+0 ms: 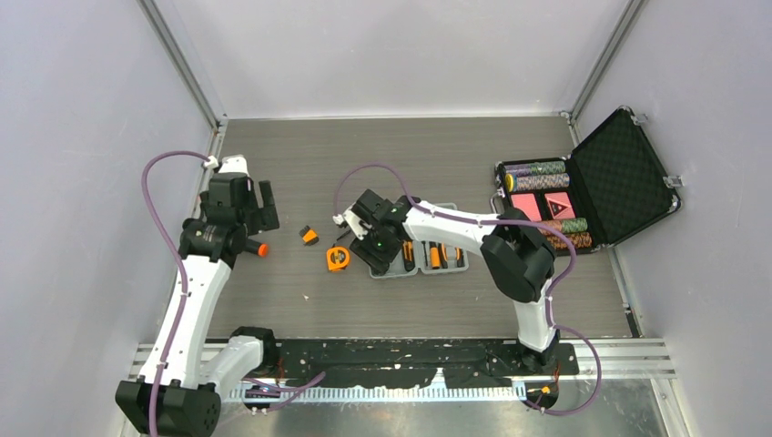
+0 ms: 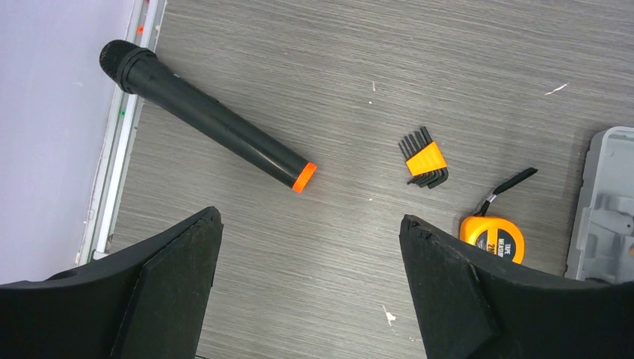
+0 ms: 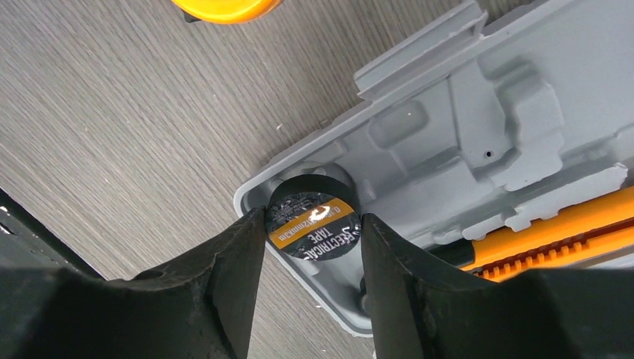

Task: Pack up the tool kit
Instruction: Place the tool in the toolbox, then adjust the tool in the toolbox.

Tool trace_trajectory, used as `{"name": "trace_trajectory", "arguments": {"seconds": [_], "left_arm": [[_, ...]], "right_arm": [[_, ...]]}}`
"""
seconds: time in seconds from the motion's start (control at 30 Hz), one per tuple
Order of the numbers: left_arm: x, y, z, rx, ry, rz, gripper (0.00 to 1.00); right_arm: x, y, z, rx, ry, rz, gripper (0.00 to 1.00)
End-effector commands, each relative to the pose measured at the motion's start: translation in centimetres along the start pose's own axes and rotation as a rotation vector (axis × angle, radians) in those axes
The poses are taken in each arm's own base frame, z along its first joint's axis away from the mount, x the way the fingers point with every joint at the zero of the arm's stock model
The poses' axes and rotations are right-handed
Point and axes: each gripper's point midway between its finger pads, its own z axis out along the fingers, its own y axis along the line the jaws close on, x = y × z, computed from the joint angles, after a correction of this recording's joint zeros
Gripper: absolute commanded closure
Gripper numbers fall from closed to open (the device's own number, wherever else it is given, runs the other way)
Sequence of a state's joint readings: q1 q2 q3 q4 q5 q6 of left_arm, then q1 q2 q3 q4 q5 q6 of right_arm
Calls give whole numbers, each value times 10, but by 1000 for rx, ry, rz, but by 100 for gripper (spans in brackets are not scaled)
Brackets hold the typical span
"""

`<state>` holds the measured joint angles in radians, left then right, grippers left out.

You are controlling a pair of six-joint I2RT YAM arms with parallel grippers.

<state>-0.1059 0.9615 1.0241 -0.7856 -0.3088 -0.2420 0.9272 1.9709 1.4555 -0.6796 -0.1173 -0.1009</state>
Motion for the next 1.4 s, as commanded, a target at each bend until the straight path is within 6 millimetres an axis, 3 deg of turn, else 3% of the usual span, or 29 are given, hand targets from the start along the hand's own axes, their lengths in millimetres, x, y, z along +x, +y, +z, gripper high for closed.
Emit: {"name": "trace_trajectory", "arguments": {"seconds": [0.0,0.27,0.5,0.67,0.73,0.83,0.9,0.93,0.97,1.0,1.03,1.13,1.2,1.23,1.27,1.3,1.37], "left_arm": [[-2,-4,-5,42,-19,37,12],[-2,-12,-6,89,-28,54,10],[-18,-21,-21,165,-134,19,1],[-36,-44,-58,355,-271,-16,1],[-44,-55,-77,444,-322,-37,0],[-50,-55,-97,484,-388,-51,0],[-47,-55,-101,502,-422,-40,1],[-43,-55,-102,511,-441,-32,0],[-44,-54,-104,515,-480,-29,0],[-43,-52,-109,517,-523,-37,0],[-41,-51,-110,520,-554,-43,0],[-30,-54,-104,544,-582,-47,0],[-19,-64,-97,590,-532,-53,0],[-10,-71,-92,626,-490,-52,0],[-3,-80,-88,668,-448,-60,1],[5,-87,-82,701,-408,-76,0],[18,-104,-74,780,-340,-114,0]], "right_arm": [[-15,10,-7,-8,-38,-19,41],[-29,10,-24,13,-94,-19,23],[-56,7,-77,47,-266,-11,12],[-64,-1,-114,63,-381,70,1],[-66,-4,-135,41,-437,98,4],[-77,-8,-156,53,-586,139,5],[-64,-16,-154,94,-651,190,5],[-68,-17,-168,99,-720,199,5],[-56,-20,-159,107,-705,206,5],[-56,-23,-167,111,-744,216,5],[-49,-22,-160,81,-732,235,5],[-47,-30,-162,7,-781,296,5],[-51,-24,-166,-84,-831,296,5],[-43,-26,-160,-98,-844,323,5],[-54,-25,-171,-122,-930,302,5],[-46,-28,-165,-132,-940,336,5],[-48,-33,-163,-149,-971,352,5]]}}
